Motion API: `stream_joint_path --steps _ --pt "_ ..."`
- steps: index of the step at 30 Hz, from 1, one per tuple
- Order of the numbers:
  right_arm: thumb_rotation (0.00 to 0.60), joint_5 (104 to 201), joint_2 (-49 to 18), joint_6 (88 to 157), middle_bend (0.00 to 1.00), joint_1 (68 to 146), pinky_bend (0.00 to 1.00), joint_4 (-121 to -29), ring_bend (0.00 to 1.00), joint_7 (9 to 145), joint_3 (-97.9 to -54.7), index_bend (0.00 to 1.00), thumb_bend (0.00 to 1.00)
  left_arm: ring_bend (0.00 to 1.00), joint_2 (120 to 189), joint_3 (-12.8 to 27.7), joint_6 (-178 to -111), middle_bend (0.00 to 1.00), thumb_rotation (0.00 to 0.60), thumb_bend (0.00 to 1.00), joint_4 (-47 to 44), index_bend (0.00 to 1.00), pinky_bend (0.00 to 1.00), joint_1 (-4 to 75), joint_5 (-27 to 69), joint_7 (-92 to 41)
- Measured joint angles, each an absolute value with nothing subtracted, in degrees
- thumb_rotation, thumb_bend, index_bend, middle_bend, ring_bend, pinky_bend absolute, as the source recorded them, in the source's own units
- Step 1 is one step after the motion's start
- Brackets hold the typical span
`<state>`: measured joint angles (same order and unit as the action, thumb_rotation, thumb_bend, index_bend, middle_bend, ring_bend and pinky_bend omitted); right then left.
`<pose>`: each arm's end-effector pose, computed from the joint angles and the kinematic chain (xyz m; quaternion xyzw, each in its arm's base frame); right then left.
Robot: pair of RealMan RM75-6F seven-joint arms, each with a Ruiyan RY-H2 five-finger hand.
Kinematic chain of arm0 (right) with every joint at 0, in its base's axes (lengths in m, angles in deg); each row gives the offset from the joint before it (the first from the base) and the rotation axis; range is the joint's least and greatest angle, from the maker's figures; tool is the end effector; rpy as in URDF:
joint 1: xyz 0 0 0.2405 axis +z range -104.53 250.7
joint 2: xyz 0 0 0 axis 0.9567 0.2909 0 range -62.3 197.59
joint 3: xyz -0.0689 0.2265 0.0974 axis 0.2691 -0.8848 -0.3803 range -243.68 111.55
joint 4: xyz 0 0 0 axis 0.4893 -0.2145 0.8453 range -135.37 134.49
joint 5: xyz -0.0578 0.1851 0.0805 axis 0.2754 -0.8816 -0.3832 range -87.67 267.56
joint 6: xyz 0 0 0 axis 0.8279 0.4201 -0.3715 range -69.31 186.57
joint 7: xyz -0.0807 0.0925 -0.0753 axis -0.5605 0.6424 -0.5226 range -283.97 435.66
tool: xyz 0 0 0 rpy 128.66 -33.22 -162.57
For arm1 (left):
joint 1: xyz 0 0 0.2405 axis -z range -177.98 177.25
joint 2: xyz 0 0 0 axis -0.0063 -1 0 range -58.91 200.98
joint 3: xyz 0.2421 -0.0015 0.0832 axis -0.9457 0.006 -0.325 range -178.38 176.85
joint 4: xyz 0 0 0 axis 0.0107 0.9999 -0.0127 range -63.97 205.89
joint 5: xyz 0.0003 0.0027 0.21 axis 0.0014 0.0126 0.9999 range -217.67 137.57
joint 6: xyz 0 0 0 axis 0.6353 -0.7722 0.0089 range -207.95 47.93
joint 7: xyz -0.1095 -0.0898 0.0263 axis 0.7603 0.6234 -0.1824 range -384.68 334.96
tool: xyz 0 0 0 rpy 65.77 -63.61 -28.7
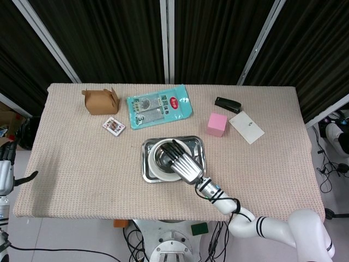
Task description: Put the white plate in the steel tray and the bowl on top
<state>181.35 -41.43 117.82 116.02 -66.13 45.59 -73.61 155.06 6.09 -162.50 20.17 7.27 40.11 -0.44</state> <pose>-0.0916 -0.2992 -0.1085 0.8299 -0.1102 0.3967 0.3766 -0.4073 0.2151 0.1410 -0.5173 -0.4006 -0.4199 0.6290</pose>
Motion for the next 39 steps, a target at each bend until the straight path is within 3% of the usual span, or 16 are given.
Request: stream_joint_path --steps 27,33,39 --pt "0.6 179.4 -40.4 118.1 0.0 116.6 0.0 -67.4 0.0 45.0 -72.4 0.3 0.44 0.07 155.2 6.2 -162.6 0.12 0.6 0.01 20.6 0.07 0.17 7.2 40.6 -0.4" --pt "0.6 180.7 -35.1 122.2 0.0 114.5 0.0 -74.1 0.0 44.9 -71.5 0.17 0.39 0.07 154.7 6.2 -163.1 0.12 0.6 0.01 19.6 0.07 0.17 7.1 41.0 -1.1" --pt "0.6 181.3 -23.9 129.4 0.0 108.4 0.0 -82.9 0.0 45.9 -69.2 0.03 0.34 0.07 153.6 5.0 -163.6 0.12 0.6 0.01 17.9 0.07 0.17 7.1 42.6 -3.3"
